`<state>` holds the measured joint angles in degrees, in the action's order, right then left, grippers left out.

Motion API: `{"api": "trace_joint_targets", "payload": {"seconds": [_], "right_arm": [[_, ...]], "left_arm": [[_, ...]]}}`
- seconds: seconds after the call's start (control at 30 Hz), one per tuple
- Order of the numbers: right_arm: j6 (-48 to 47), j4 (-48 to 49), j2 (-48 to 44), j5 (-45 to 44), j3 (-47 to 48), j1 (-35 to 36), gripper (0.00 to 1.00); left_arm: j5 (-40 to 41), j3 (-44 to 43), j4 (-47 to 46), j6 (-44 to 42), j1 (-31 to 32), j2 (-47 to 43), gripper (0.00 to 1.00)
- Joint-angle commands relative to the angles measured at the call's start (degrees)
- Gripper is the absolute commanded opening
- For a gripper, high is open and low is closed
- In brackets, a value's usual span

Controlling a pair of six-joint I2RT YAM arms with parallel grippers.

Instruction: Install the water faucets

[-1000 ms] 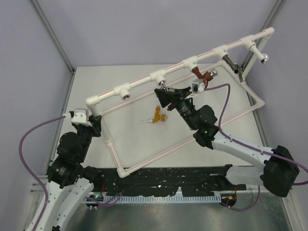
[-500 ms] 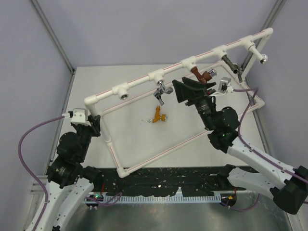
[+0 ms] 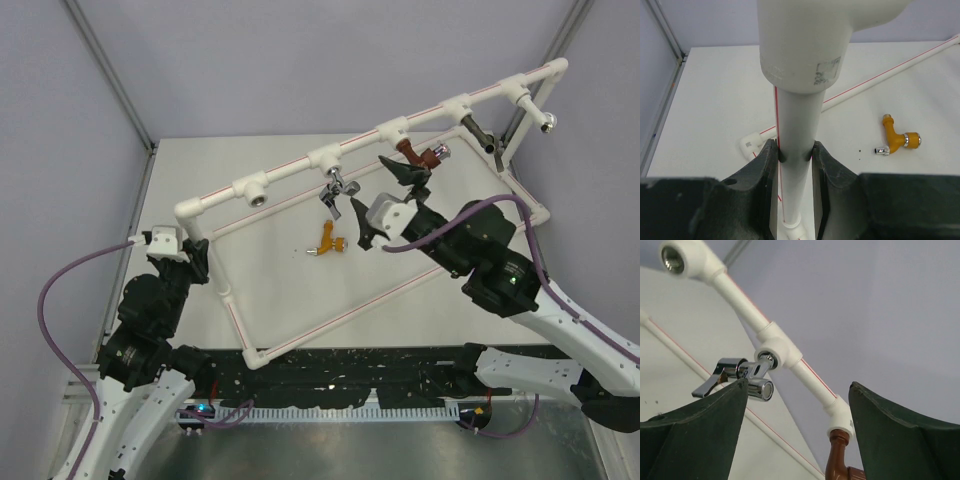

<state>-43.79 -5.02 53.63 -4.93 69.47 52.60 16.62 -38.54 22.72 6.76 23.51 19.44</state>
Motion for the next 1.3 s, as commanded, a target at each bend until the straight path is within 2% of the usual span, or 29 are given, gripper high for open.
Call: {"api": "trace_joint_targets", "payload": {"seconds": [0.0,0.33,0.53,0.6,0.67,0.7,0.87,0.93,1.0,1.27], "right_arm": [[-25.09,-12.03,4.03,-6.4,2.6,3.29,0.86],[-46.89,1.39,11.31,-21.87,-2.4,9.1,0.86],[-51.13,12.39,15.71,-23.11,-4.35,9.19,0.83],[-50.78,14.76,16.86,-23.2,-4.69,9.1,0.77],[-49.38,17.13,17.48,-22.5,-5.13,8.75,0.6],[-47.63,18.36,17.56,-22.32,-5.31,8.66,0.49],[-35.16,21.01,17.3,-20.21,-5.05,8.31,0.26],[-27.87,23.38,16.78,-19.34,-5.31,8.05,0.15],[-16.13,25.31,16.25,-18.37,-5.05,7.61,0.07],[22.02,31.03,13.35,-9.76,-4.87,1.21,0.05]], "left_arm": [[-2.38,0.66,4.35,0.53,0.31,1.39,0.0],[-2.3,0.66,4.35,0.44,0.22,0.77,0.0],[-2.3,0.66,4.35,0.53,0.22,0.42,0.0],[-2.3,0.66,4.35,0.53,0.22,0.33,0.0],[-2.3,0.66,4.35,0.53,0.22,0.07,0.0],[-2.3,0.66,4.35,0.53,0.22,0.07,0.0],[-2.3,0.66,4.35,0.53,0.22,-0.1,0.0],[-2.38,0.66,4.44,0.53,0.31,-0.11,0.0],[-2.3,0.58,4.35,0.53,0.22,-0.02,0.0],[-1.51,0.58,4.44,0.44,0.22,-0.19,0.0]]}}
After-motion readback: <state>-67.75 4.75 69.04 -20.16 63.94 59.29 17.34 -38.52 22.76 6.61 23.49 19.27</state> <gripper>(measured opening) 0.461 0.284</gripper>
